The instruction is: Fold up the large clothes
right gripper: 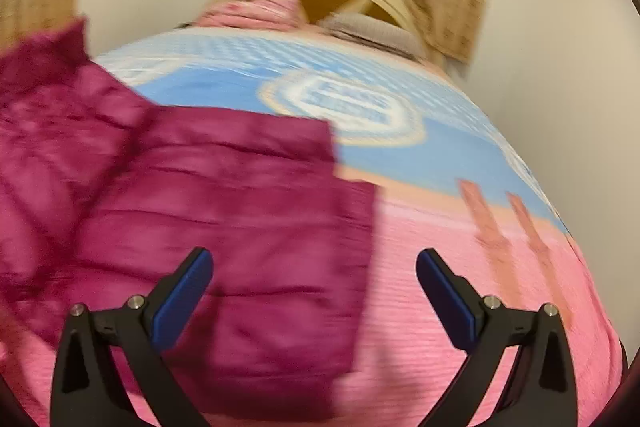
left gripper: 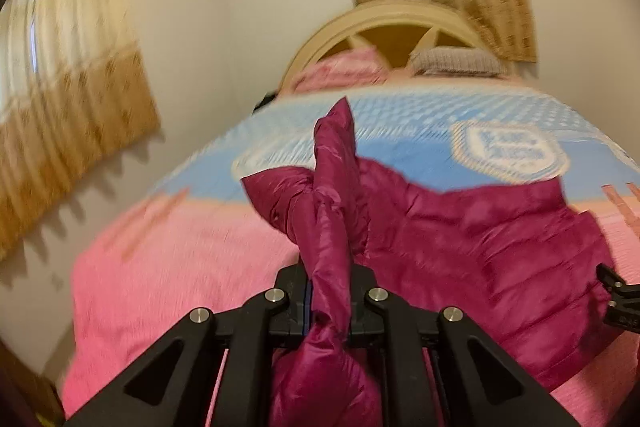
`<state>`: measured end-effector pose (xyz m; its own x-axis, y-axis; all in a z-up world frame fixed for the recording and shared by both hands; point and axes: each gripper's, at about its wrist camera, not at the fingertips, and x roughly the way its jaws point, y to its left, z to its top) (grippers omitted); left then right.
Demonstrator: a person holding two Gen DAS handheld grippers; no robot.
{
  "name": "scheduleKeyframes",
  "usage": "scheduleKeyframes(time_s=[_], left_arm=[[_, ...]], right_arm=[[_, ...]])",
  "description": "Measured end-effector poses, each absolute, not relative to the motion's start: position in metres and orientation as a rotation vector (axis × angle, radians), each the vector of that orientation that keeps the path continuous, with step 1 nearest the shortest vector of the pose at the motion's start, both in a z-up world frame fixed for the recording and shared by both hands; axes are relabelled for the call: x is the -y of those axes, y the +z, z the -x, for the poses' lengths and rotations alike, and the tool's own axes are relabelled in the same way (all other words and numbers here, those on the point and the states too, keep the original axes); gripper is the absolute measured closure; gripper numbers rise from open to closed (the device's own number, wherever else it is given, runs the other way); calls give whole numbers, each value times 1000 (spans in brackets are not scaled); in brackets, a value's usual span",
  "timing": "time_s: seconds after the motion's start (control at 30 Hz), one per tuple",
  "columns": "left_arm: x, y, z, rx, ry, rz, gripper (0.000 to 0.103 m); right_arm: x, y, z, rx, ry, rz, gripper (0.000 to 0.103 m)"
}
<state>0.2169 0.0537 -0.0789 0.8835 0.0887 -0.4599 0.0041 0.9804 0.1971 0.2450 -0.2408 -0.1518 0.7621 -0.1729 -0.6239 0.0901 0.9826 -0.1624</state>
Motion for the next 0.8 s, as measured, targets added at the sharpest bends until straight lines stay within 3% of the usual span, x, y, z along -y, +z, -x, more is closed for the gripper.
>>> scheduleKeyframes(time_s=[0.33, 0.57, 0.8], left_arm=[[86, -68, -215, -362, -117, -407, 93], [175, -128, -205, -387, -249, -601, 93], [209, -183, -193, -391, -281, -766, 89]], right_arm=[[338, -164, -240, -754, -331, 65, 0], [378, -175, -220, -779, -405, 9, 0], [390, -184, -215, -794, -411, -18, 0]])
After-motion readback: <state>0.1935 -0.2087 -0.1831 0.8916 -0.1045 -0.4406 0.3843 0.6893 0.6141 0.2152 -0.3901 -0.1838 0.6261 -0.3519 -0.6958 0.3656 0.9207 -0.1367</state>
